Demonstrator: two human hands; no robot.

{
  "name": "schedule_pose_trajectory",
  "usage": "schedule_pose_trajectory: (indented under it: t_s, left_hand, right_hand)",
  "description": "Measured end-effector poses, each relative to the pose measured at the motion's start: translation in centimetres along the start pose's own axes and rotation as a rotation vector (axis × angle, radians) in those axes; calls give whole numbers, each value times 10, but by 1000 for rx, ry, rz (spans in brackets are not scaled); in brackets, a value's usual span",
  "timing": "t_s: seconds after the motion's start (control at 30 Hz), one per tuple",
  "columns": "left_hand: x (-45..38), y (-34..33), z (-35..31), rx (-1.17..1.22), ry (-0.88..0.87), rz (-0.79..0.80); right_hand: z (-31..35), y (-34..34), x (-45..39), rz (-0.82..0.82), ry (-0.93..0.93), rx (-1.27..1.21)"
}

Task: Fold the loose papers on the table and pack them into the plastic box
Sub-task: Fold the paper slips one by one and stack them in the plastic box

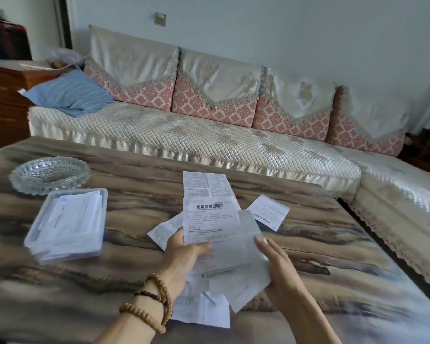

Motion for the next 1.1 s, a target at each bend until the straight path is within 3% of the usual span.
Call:
schedule_pose_trajectory:
  t_s: [0.07,0.13,0.33,0.47,0.57,0.7,0.93,1.0,1.1]
  left_hand:
    - [5,11,-2,-30,-25,28]
    - [8,18,-2,-42,-33,64]
    - [11,36,4,0,-26,31]
    - [12,40,8,134,91,119]
    - [9,35,10,108,63,23]
    - [1,36,10,112,25,-77]
    - [-9,22,19,76,46,-121]
    - [-15,19,21,-5,11,-168]
    - [-30,14,19,-107,-39,-169]
  right_hand:
    - [1,-3,2,-128,6,160]
    - [0,-11,6,-141,28,318]
    - [-2,-29,5,-306,280,411]
    - [-4,-44,2,-242,389,453]
    - [-8,-53,0,-110,328,575]
    - [3,-28,-5,-172,269,573]
    - [-3,-13,-26,-102,123,627]
    - [4,1,-42,-196,57,579]
    - [27,42,-88,-588,23,627]
Point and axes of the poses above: each hand's wrist, its own x-axis away from the middle knuckle, its own y-axis out of the back of the hand, z = x × y, the point moved 2 cm from there along -x, towards the middle knuckle, and after that the axes turned 9 degrees about -y, right-handed, at the moved point
